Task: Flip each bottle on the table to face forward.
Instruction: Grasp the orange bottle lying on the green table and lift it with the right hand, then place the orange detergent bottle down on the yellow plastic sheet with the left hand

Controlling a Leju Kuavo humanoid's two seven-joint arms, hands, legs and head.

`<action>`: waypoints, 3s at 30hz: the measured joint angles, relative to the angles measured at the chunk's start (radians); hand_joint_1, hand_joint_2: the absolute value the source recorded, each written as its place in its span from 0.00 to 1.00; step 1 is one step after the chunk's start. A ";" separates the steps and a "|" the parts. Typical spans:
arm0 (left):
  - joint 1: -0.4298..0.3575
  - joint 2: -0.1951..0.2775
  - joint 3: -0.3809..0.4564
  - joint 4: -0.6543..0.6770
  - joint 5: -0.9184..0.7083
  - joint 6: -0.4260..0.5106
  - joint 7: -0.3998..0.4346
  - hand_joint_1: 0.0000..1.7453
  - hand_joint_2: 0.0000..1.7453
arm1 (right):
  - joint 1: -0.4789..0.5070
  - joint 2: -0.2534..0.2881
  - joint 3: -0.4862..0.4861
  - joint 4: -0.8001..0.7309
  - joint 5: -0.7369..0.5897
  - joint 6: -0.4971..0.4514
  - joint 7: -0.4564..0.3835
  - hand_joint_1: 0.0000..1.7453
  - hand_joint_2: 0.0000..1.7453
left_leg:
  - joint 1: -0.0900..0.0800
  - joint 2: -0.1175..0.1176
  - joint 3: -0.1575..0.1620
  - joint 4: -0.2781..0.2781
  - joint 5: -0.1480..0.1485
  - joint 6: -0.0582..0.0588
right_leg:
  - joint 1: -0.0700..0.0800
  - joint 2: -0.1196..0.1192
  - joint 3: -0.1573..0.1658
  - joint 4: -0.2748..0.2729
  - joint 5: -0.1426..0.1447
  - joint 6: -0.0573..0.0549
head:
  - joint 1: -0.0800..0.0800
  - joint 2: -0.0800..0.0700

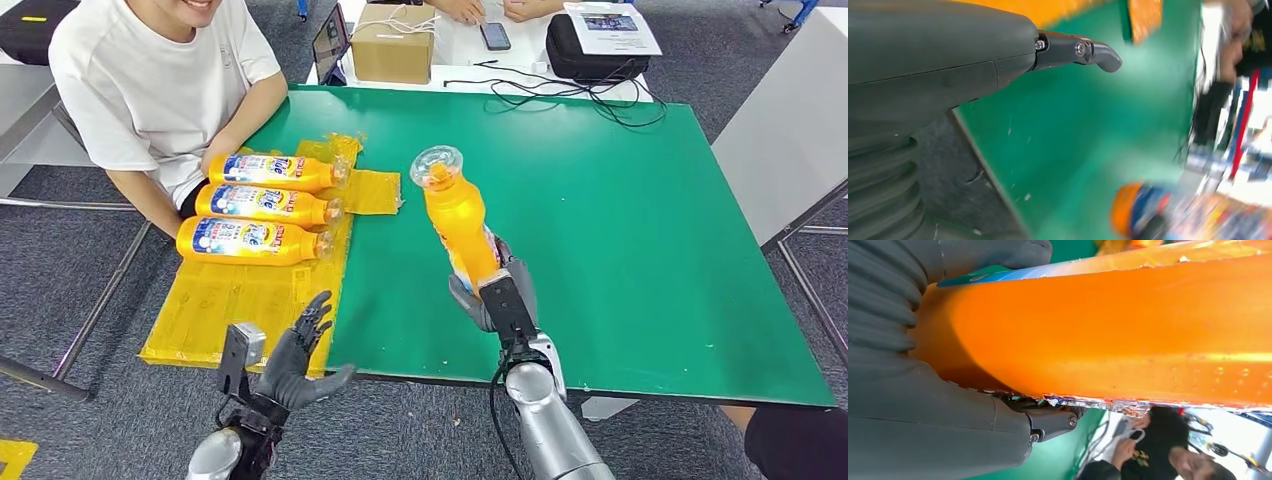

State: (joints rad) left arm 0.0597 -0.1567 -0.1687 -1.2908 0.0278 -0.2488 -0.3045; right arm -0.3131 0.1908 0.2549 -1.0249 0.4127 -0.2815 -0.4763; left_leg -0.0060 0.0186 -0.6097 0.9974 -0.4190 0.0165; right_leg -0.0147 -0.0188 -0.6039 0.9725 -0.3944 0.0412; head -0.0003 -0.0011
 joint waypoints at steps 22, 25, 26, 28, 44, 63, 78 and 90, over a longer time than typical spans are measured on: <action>0.015 -0.041 -0.118 -0.114 -0.029 0.081 -0.048 0.00 1.00 | 0.066 0.118 0.265 0.032 0.177 0.044 0.013 1.00 1.00 | 0.001 0.000 -0.002 0.000 0.000 0.000 | 0.001 0.000 -0.002 0.000 0.000 0.000 | 0.000 0.000; 0.013 -0.052 -0.118 -0.120 0.002 0.079 -0.043 0.00 1.00 | 0.063 0.121 0.303 0.054 0.170 0.032 0.010 1.00 1.00 | 0.001 -0.001 -0.002 0.000 0.000 0.000 | 0.001 -0.001 -0.002 0.000 0.000 0.000 | 0.000 0.000; 0.011 -0.054 -0.118 -0.121 0.009 0.078 -0.042 0.00 1.00 | 0.061 0.121 0.312 0.061 0.167 0.031 0.010 1.00 1.00 | 0.001 -0.001 -0.002 0.000 0.000 0.000 | 0.001 -0.001 -0.002 0.000 0.000 0.000 | 0.000 0.000; 0.005 -0.056 -0.118 -0.121 0.015 0.076 -0.042 0.00 1.00 | 0.057 0.121 0.328 0.072 0.163 0.031 0.010 1.00 1.00 | 0.001 -0.001 -0.002 0.000 0.000 0.000 | 0.001 0.000 -0.003 0.000 0.000 0.000 | 0.000 0.000; -0.016 -0.058 -0.114 -0.119 0.026 0.096 -0.028 1.00 1.00 | 0.044 0.120 0.372 0.119 0.150 0.033 0.009 1.00 1.00 | 0.001 -0.001 -0.002 0.000 0.000 0.000 | 0.001 -0.001 -0.003 0.000 0.000 0.000 | 0.000 0.000; -0.049 -0.060 -0.106 -0.075 0.019 0.137 -0.009 1.00 1.00 | 0.036 0.121 0.386 0.141 0.161 0.004 0.018 0.00 0.25 | 0.001 -0.001 -0.003 0.000 0.000 0.000 | 0.001 0.000 -0.004 0.000 0.000 0.000 | 0.000 0.000; -0.217 -0.021 -0.075 0.048 -0.100 0.267 -0.003 1.00 1.00 | 0.036 0.108 0.421 0.146 0.159 -0.155 -0.059 0.00 0.00 | 0.001 -0.001 -0.003 0.000 0.001 0.000 | 0.001 -0.001 -0.004 0.000 0.000 0.000 | 0.000 0.000; -0.413 0.066 0.047 0.278 -0.210 0.320 -0.016 1.00 1.00 | 0.026 0.080 0.379 0.160 0.074 -0.154 -0.119 0.00 0.00 | 0.001 0.000 -0.005 0.000 0.003 0.000 | 0.001 -0.001 -0.005 0.001 0.003 -0.003 | 0.000 0.000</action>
State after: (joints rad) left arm -0.3530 -0.0910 -0.1221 -1.0133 -0.1827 0.0716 -0.3205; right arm -0.2871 0.2709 0.6341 -0.8650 0.4865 -0.4351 -0.5958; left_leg -0.0052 0.0186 -0.6146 0.9974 -0.4159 0.0168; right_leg -0.0138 -0.0196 -0.6092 0.9734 -0.3919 0.0386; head 0.0000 -0.0011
